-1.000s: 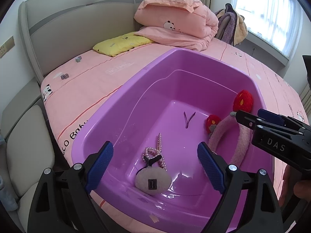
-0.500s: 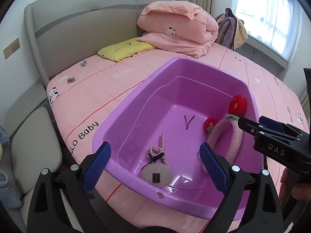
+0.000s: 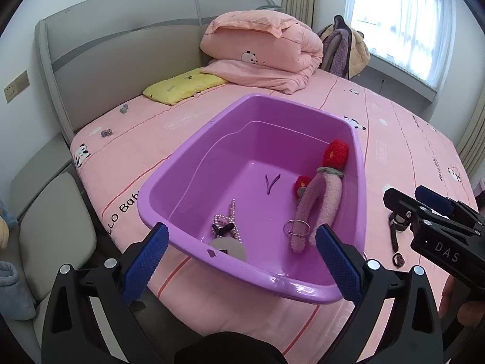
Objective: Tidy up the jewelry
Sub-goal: 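Move the left tool to the steel ring while the right tool approaches the hair tie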
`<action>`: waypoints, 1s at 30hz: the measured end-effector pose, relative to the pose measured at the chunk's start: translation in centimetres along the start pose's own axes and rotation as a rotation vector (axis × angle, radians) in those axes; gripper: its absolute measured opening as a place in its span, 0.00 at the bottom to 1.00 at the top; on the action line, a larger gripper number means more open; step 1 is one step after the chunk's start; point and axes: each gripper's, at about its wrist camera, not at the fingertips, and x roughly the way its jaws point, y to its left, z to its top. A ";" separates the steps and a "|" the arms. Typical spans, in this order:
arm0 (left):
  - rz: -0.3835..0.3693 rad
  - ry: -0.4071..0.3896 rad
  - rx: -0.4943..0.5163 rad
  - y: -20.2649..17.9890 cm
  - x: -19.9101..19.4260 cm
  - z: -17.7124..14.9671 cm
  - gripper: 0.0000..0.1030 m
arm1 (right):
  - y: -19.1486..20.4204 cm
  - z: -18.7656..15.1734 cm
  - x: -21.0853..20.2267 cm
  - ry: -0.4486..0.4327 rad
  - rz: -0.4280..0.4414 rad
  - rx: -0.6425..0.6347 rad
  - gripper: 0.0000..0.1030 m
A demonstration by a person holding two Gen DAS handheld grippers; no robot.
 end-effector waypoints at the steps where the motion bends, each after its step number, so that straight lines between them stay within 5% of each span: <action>1: -0.009 -0.002 0.010 -0.6 -0.4 -0.2 0.93 | -0.4 -0.4 -0.7 -0.005 -0.002 0.007 0.67; 14: -0.121 -0.039 0.146 -8.2 -4.1 -3.2 0.94 | -7.7 -8.1 -8.3 -0.050 -0.078 0.163 0.71; 30: -0.229 0.092 0.261 -16.4 -2.6 -9.9 0.94 | -16.9 -20.5 -12.7 -0.001 -0.174 0.396 0.71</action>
